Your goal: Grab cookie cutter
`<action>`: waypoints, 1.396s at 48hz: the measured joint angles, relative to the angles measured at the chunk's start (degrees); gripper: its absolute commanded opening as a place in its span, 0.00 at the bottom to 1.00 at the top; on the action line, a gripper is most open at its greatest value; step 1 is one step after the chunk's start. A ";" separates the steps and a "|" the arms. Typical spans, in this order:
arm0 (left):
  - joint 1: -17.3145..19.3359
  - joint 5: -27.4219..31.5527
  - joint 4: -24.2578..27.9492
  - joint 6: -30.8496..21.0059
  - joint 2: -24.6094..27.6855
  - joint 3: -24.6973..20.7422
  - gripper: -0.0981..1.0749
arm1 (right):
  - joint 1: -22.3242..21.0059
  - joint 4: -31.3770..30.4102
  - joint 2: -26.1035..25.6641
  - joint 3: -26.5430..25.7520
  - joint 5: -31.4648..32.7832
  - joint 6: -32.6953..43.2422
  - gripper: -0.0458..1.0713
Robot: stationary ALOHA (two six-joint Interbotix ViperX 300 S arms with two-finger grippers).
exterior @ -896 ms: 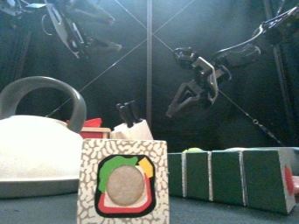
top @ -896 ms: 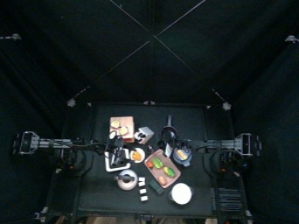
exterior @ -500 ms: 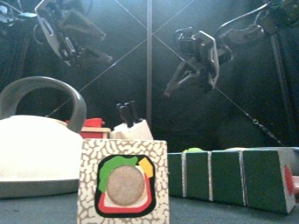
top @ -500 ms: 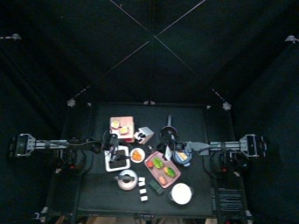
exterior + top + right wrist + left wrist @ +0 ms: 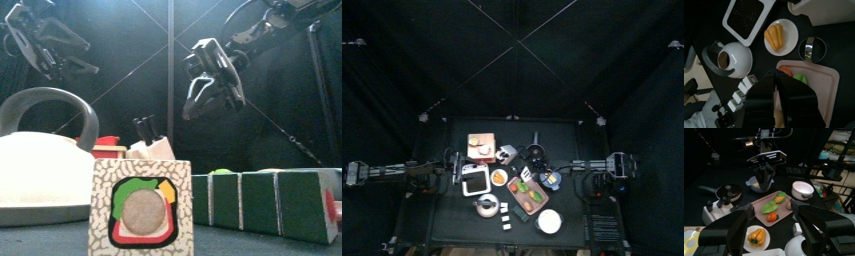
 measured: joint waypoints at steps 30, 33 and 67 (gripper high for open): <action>0.62 0.53 -5.89 3.25 0.00 0.88 0.90 | 0.44 -29.09 7.29 -3.25 9.32 20.92 0.76; 0.62 0.53 -6.59 3.16 0.00 0.88 0.90 | 0.53 -30.41 7.91 -3.34 9.23 21.27 0.77; 0.79 0.53 -7.12 3.43 0.09 1.23 0.90 | 1.23 -32.52 12.30 -5.01 5.54 21.27 0.77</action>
